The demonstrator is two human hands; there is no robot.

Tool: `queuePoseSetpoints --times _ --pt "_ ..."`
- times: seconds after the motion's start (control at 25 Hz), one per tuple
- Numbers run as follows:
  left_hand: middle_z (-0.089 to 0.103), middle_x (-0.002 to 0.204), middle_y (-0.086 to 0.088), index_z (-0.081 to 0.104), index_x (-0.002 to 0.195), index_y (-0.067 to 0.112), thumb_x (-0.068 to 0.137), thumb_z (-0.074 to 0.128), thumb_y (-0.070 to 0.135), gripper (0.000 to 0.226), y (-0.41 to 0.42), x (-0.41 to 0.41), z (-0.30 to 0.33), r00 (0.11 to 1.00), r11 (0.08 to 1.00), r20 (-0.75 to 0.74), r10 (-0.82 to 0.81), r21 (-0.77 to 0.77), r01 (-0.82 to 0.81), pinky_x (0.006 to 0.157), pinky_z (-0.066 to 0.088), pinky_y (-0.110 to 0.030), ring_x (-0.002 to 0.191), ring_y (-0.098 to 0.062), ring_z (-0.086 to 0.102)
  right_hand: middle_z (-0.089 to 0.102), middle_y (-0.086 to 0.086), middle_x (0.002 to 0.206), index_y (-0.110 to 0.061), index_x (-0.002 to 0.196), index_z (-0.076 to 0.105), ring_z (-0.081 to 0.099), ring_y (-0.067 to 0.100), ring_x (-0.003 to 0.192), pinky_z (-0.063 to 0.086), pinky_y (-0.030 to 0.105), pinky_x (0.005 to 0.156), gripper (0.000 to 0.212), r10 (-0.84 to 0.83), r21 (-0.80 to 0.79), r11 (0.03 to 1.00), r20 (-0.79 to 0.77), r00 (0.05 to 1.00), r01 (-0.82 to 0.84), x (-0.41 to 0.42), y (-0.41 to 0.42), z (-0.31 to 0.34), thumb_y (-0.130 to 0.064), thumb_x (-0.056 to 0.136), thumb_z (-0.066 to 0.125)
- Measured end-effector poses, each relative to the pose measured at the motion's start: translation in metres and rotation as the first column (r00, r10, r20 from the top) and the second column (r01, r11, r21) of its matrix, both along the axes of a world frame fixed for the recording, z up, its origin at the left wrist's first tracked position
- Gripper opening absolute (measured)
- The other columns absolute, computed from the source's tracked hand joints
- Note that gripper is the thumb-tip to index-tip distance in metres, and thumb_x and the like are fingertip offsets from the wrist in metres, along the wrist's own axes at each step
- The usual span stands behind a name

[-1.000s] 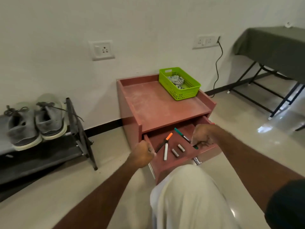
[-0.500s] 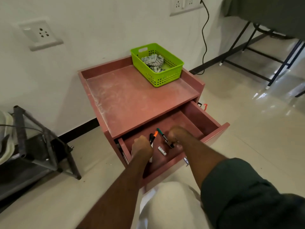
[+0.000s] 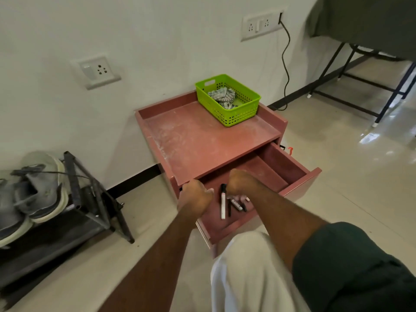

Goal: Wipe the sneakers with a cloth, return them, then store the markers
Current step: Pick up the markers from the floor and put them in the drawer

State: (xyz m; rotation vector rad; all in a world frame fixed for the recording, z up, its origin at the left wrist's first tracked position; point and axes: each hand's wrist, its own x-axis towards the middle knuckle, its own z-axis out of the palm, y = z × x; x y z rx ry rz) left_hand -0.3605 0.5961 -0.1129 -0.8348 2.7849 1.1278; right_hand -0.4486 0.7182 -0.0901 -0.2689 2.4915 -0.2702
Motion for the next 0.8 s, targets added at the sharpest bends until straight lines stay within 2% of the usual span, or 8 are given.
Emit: queuePoseSetpoints --times 0.08,0.16,0.24,0.36,0.52,0.68,0.8 --pt "0.061 0.055 0.000 0.060 0.055 0.012 0.085 0.069 0.033 0.038 -0.028 0.028 0.026 0.998 0.998 -0.036 -0.057 -0.017 0.057 0.057 0.051 -0.027 0.055 -0.023 0.062 0.072 0.010 0.071 -0.005 0.070 0.071 0.062 0.017 0.052 0.060 0.033 0.073 0.021 0.053 -0.032 0.998 0.079 0.995 -0.051 0.024 -0.026 0.018 -0.019 0.083 0.081" --pt "0.063 0.055 -0.002 0.061 0.057 0.012 0.089 0.068 0.030 0.037 -0.060 0.064 0.051 0.993 0.995 -0.064 -0.099 -0.022 0.098 0.058 0.055 -0.030 0.055 -0.023 0.066 0.070 0.007 0.068 -0.004 0.082 0.074 0.063 0.017 0.058 0.059 0.032 0.073 0.014 0.141 -0.116 0.985 0.144 0.979 -0.125 0.050 -0.056 0.033 -0.016 0.087 0.076" --pt "0.066 0.058 -0.004 0.065 0.067 0.008 0.091 0.067 0.027 0.031 -0.102 0.112 0.075 0.990 0.995 -0.104 -0.093 -0.035 0.090 0.057 0.058 -0.030 0.051 -0.019 0.067 0.072 0.010 0.073 -0.001 0.090 0.074 0.065 0.019 0.064 0.058 0.033 0.072 0.008 0.247 -0.208 0.955 0.153 0.957 -0.214 0.085 -0.098 0.046 -0.008 0.088 0.072" --pt "0.065 0.056 -0.003 0.067 0.072 0.006 0.091 0.068 0.022 0.024 -0.170 0.203 0.099 0.992 0.995 -0.116 0.047 -0.082 -0.056 0.049 0.051 -0.021 0.045 -0.011 0.060 0.073 0.017 0.082 -0.001 0.084 0.071 0.064 0.025 0.067 0.059 0.035 0.069 0.006 0.408 -0.327 0.880 0.143 0.902 -0.346 0.155 -0.179 0.058 -0.001 0.088 0.066" --pt "0.066 0.060 -0.007 0.067 0.075 0.004 0.089 0.069 0.020 0.022 -0.234 0.299 0.106 0.965 0.964 -0.086 0.246 -0.082 -0.253 0.053 0.053 -0.025 0.048 -0.015 0.062 0.070 0.016 0.074 -0.004 0.084 0.069 0.064 0.021 0.060 0.061 0.036 0.066 0.006 0.455 -0.426 0.825 0.107 0.884 -0.372 0.232 -0.253 0.063 0.001 0.086 0.071" --pt "0.070 0.066 -0.004 0.067 0.071 0.012 0.090 0.068 0.023 0.023 -0.305 0.433 0.080 0.903 0.895 -0.019 0.430 -0.123 -0.429 0.052 0.049 -0.019 0.054 -0.013 0.067 0.077 0.016 0.081 -0.002 0.088 0.076 0.069 0.019 0.063 0.064 0.038 0.074 0.007 0.632 -0.460 0.721 0.130 0.764 -0.518 0.366 -0.363 0.051 -0.002 0.082 0.075" --pt "0.068 0.073 -0.005 0.064 0.071 0.014 0.091 0.066 0.016 0.020 -0.337 0.510 0.043 0.863 0.864 0.073 0.500 -0.112 -0.491 0.053 0.051 -0.020 0.059 -0.013 0.066 0.077 0.014 0.076 -0.003 0.085 0.076 0.070 0.017 0.061 0.064 0.034 0.066 0.006 0.648 -0.485 0.706 0.147 0.747 -0.517 0.458 -0.425 0.025 -0.007 0.080 0.077"
